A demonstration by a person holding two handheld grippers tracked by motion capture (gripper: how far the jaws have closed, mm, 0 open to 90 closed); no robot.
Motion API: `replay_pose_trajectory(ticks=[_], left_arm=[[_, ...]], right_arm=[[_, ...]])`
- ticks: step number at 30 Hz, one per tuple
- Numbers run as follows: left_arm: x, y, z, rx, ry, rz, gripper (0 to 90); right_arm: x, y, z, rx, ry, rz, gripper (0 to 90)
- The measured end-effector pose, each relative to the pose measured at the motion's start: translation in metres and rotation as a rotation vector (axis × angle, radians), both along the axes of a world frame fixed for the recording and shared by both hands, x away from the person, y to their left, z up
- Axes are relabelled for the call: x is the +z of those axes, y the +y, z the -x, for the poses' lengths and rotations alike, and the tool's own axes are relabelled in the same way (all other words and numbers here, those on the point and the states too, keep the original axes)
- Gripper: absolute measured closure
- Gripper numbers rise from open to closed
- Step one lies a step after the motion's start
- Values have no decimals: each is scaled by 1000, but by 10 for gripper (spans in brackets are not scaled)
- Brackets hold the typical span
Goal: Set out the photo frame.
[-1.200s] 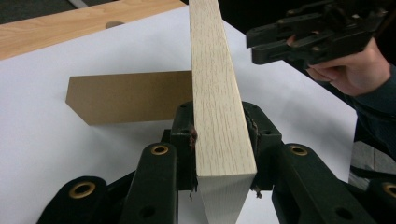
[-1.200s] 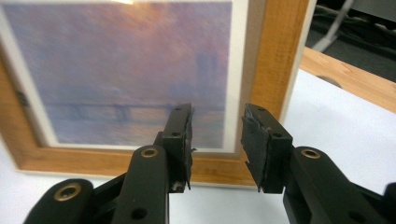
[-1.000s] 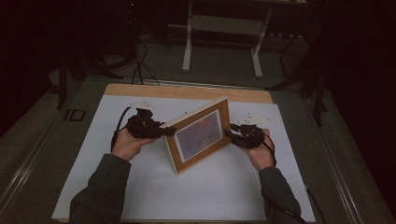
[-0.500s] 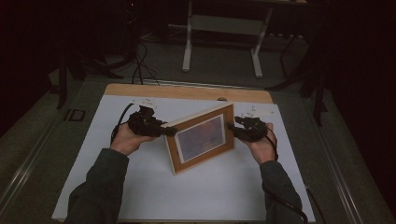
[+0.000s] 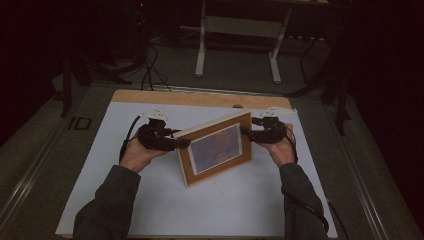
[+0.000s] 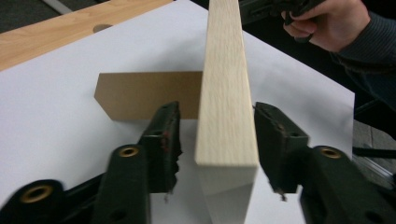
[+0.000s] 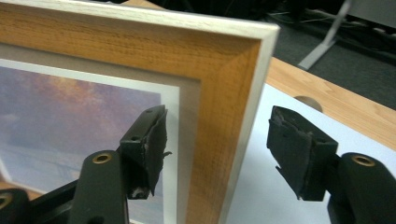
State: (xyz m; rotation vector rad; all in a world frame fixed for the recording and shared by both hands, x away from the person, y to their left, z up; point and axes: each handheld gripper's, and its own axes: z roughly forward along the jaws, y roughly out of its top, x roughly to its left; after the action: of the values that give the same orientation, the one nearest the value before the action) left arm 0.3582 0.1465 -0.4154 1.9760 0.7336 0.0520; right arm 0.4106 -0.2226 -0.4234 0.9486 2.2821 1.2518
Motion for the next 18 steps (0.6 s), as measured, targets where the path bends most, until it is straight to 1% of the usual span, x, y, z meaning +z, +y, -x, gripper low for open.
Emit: replay_pose_trajectory(ticks=[1, 2, 3, 4, 5, 6, 7, 8, 9, 10, 11, 13, 14, 16, 17, 18], left_arm=[[0, 0, 0, 0, 0, 0, 488], [-4, -1, 5, 13, -2, -11, 470], [-4, -1, 5, 13, -2, -11, 467], [-10, -1, 9, 11, 15, -9, 467], [-10, -1, 9, 11, 15, -9, 470], [-14, -3, 13, 11, 14, -32, 495], [-14, -3, 13, 11, 14, -32, 516], [-16, -5, 16, 13, 8, -57, 577], [-16, -5, 16, 13, 8, -57, 618], [-17, -3, 17, 28, 3, -54, 618], [-17, -2, 16, 24, 13, -46, 695], [-18, -2, 14, 17, 26, -37, 702], [-17, -2, 13, 16, 28, -38, 705], [-17, -1, 12, 20, 33, -39, 705], [-17, -1, 12, 20, 33, -39, 705], [-16, 0, 10, 35, 35, -46, 705]], right_arm=[[0, 1, -1, 9, 4, 2, 367], [1, 1, -3, 19, 7, 8, 364], [1, 2, -4, 25, 10, 11, 359], [1, 2, -7, 40, 16, 9, 357], [1, 2, -7, 40, 16, 9, 357], [0, 2, -9, 55, 24, -7, 355], [0, 2, -10, 67, 27, -13, 352], [-1, 2, -12, 80, 33, -24, 350], [-1, 2, -12, 80, 33, -24, 350], [-1, 2, -13, 87, 33, -27, 346], [-2, 3, -15, 105, 49, -39, 333], [-3, 2, -17, 115, 61, -52, 334], [-3, 0, -20, 134, 86, -87, 374], [-3, -2, -22, 131, 94, -105, 396], [-3, -2, -22, 131, 94, -105, 396], [-3, -4, -22, 125, 100, -119, 428]])
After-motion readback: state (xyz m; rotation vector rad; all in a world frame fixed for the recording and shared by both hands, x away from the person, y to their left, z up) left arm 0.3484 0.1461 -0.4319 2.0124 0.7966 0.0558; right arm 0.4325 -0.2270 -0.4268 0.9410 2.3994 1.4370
